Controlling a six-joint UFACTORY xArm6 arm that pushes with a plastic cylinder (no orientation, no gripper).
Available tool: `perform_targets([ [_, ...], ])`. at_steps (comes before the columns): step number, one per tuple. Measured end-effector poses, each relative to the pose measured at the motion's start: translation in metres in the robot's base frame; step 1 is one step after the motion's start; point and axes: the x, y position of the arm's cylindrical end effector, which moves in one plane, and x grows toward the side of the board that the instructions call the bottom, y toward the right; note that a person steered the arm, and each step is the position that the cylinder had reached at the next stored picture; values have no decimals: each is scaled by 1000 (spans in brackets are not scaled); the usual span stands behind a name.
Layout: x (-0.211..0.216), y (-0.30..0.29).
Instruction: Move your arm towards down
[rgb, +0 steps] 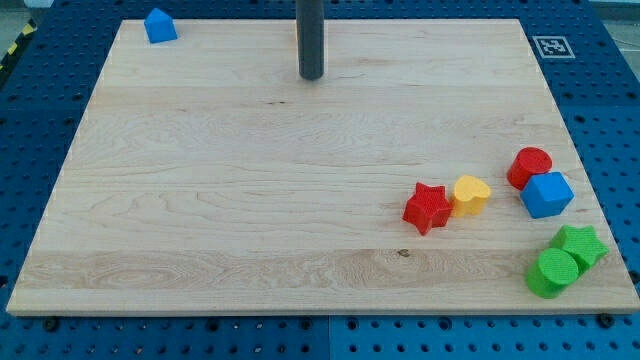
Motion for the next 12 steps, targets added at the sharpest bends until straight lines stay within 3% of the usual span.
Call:
perform_targets([
  [1,17,5],
  [12,21,5],
])
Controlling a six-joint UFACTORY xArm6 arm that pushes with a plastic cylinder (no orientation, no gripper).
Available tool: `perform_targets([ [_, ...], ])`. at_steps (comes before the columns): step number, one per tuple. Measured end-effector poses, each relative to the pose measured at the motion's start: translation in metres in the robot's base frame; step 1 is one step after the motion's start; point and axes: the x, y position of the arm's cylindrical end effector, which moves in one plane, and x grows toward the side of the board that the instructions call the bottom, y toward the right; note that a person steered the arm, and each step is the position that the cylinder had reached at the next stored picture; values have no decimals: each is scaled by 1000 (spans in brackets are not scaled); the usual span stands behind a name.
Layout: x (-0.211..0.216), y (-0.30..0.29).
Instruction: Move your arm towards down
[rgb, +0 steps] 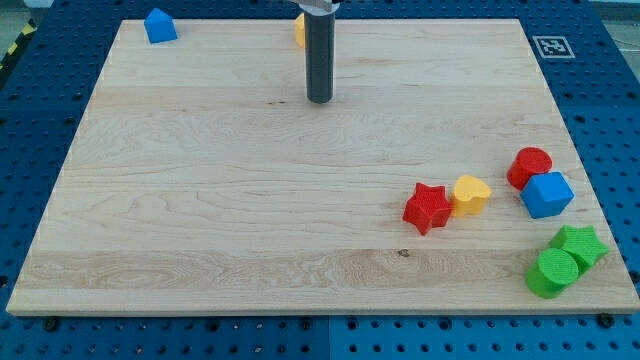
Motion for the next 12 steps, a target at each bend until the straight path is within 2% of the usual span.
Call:
perform_targets([
  [5,2,0],
  [12,31,0],
])
